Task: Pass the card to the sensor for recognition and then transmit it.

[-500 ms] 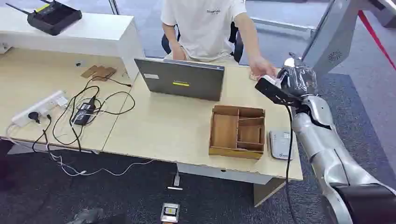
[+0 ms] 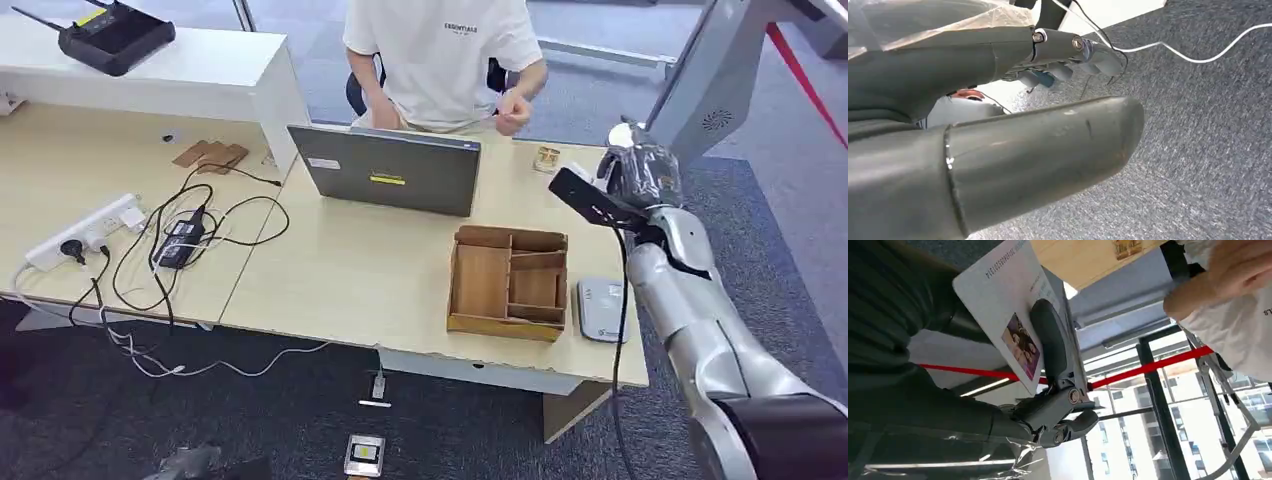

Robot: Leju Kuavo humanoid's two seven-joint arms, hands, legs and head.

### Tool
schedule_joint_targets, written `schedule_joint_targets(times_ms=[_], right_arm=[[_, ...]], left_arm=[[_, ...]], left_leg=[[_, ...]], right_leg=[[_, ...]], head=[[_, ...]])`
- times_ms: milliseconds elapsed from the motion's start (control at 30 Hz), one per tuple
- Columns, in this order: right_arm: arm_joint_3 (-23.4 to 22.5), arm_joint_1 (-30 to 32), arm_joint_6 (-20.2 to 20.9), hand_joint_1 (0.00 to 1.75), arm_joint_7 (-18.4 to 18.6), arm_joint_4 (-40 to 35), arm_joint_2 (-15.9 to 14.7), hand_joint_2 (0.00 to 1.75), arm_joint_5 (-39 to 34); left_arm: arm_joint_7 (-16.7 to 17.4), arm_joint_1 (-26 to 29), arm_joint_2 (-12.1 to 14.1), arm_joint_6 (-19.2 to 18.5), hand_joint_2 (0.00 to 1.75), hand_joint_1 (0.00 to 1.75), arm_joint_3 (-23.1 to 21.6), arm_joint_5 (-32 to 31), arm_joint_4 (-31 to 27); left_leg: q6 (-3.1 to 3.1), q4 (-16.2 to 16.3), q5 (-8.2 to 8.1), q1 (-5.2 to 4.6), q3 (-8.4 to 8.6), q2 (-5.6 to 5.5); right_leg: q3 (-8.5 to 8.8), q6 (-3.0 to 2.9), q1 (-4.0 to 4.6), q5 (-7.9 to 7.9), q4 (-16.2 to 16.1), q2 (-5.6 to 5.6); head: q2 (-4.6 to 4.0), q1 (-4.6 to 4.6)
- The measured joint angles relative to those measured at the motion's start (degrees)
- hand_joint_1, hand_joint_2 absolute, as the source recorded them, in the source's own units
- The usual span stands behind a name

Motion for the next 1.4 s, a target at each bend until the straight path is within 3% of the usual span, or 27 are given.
schedule_joint_targets(times_ms=[667,1400], right_arm=[[-1.49,8.32,-0.66,1.75,-0.55,-2.49,-6.16,1.75,-4.57],[-1.53,17.06,0.7,1.75,0.0,-2.93,-5.44,1.75,-4.57]], left_arm=[[0.96,2.71,0.44,2.23,0.0,0.0,0.15,3.26,0.0],[0.87,4.91,0.55,4.55,0.0,0.0,1.94,4.0,0.0]], left_leg=[[0.0,0.0,-0.01,0.0,0.0,-0.02],[0.0,-0.01,-0.01,0.0,-0.01,0.0]], right_leg=[[0.02,0.0,0.0,0.0,-0.02,0.0],[0.02,0.0,0.01,0.0,-0.02,0.01]], head=[[0.0,0.0],[0.0,0.0]])
